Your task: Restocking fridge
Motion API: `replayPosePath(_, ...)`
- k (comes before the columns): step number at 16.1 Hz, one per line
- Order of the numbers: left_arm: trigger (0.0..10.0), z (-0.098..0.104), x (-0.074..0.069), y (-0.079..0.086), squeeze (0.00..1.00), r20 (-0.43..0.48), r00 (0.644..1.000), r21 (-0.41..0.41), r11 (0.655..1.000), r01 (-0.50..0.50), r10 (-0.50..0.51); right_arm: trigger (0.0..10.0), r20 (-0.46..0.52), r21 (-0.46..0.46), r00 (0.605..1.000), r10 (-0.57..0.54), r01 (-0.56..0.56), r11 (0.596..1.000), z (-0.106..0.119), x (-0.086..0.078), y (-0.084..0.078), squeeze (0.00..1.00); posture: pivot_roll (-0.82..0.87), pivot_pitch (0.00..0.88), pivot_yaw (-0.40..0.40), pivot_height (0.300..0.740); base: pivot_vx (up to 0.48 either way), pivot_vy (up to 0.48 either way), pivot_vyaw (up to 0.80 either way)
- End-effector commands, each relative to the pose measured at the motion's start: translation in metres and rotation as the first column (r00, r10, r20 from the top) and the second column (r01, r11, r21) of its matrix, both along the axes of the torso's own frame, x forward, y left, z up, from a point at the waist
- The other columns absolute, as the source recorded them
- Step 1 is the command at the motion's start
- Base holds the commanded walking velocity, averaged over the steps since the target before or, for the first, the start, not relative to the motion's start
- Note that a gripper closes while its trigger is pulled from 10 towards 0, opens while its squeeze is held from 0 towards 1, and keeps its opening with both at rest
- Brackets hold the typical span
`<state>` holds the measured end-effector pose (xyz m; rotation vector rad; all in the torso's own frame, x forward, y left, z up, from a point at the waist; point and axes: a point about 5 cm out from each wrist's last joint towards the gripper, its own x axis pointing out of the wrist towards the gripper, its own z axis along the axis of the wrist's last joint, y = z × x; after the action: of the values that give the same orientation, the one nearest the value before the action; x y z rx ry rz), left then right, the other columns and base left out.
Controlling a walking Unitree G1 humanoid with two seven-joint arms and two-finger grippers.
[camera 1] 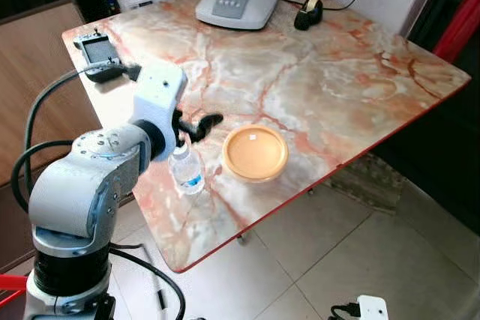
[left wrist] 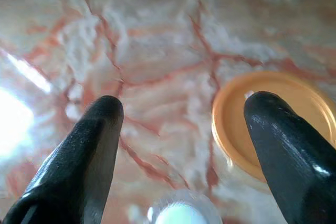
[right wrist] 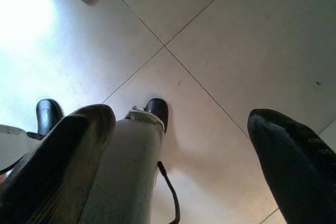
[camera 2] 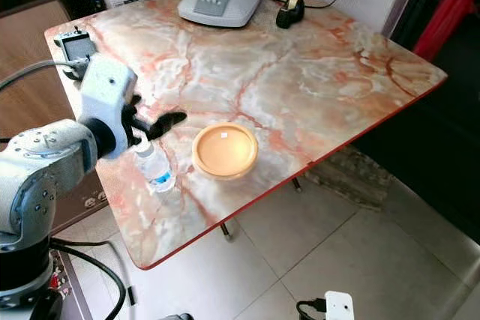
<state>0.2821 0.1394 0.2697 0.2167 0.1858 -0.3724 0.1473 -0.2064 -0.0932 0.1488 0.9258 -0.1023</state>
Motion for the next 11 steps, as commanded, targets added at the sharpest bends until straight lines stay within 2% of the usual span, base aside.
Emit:
replayPosePath(1, 10.0, -0.006, -0.005, -0.001, 0.00, -0.054, 0.998, 0.009, 1.000, 0.011, -0.010, 10.0, -0.034, 0.000, 0.999, -0.004, 0.004, 1.000, -0.004, -0.009, 0.000, 0.00, 0.26, 0.175, -0.018, 0.740, 0.000, 0.000, 0.00)
replayPosePath(4, 10.0, -0.015, -0.005, 0.005, 0.00, -0.105, 0.993, 0.080, 0.995, -0.053, 0.061, 10.0, -0.035, -0.002, 0.999, -0.007, 0.006, 1.000, -0.003, -0.009, -0.001, 0.00, 0.25, 0.176, -0.023, 0.740, 0.000, 0.000, 0.00)
replayPosePath(10, 10.0, -0.022, -0.006, 0.005, 0.00, -0.156, 0.984, 0.066, 0.995, -0.076, 0.086, 10.0, -0.036, -0.004, 0.999, -0.005, 0.005, 1.000, -0.003, -0.009, -0.002, 0.00, 0.25, 0.176, -0.030, 0.740, 0.000, 0.000, 0.00)
replayPosePath(11, 9.2, -0.025, -0.006, 0.006, 0.00, -0.163, 0.982, 0.073, 0.994, -0.085, 0.096, 10.0, -0.036, -0.005, 0.999, -0.004, 0.004, 1.000, -0.003, -0.009, -0.003, 0.00, 0.25, 0.177, -0.031, 0.740, 0.000, 0.000, 0.00)
